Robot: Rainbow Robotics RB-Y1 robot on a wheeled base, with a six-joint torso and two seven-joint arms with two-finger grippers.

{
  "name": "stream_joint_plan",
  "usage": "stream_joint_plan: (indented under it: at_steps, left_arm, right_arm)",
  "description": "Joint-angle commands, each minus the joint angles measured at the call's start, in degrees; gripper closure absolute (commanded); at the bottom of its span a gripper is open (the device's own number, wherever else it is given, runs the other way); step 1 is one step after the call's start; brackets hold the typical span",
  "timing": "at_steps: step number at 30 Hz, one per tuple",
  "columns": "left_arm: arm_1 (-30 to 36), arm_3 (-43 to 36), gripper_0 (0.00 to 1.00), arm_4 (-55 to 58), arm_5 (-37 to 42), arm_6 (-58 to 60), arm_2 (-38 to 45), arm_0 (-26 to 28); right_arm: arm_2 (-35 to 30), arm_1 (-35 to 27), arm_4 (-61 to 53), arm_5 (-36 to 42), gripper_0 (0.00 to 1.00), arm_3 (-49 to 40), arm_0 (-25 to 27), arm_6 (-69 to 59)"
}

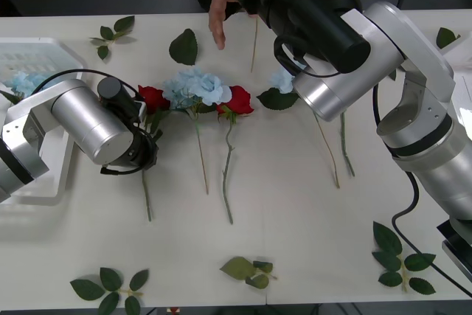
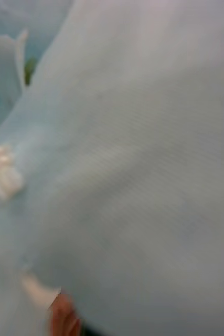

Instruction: Place the red flowers into the right box and the blue flowers into the left box. If a person shows an open palm, hand one flower to the person first, then continue sorting.

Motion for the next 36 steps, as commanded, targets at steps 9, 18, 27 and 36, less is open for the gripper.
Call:
stream_joint_plan:
  at_steps: [9,18,27,36]
  left_arm:
    - [-0.8,-0.4,0.25,-0.9,-0.4,0.0,1.8,0.4]
    - [-0.8,-0.4,0.24,-1.3,-0.4,0.0,1.8,0.4]
    - [-0.8,-0.4,0.25,-1.6,-0.4,0.0,1.8,0.4]
    - [-0.8,-0.4,0.24,-1.6,-0.3,0.0,1.8,0.4]
  right_arm:
    - [-1.5,1.4,-0.4,-0.9,1.0,-0.8,-2.9,-1.9]
    - [-2.0,1.4,-0.4,-0.9,1.0,-0.8,-2.9,-2.1]
    - [-4.7,1.3,-0.5,-3.8,1.0,-0.9,-3.4,-2.1]
    - [-6.1,1.4,-0.5,-4.8,1.0,-0.9,-3.7,-2.2]
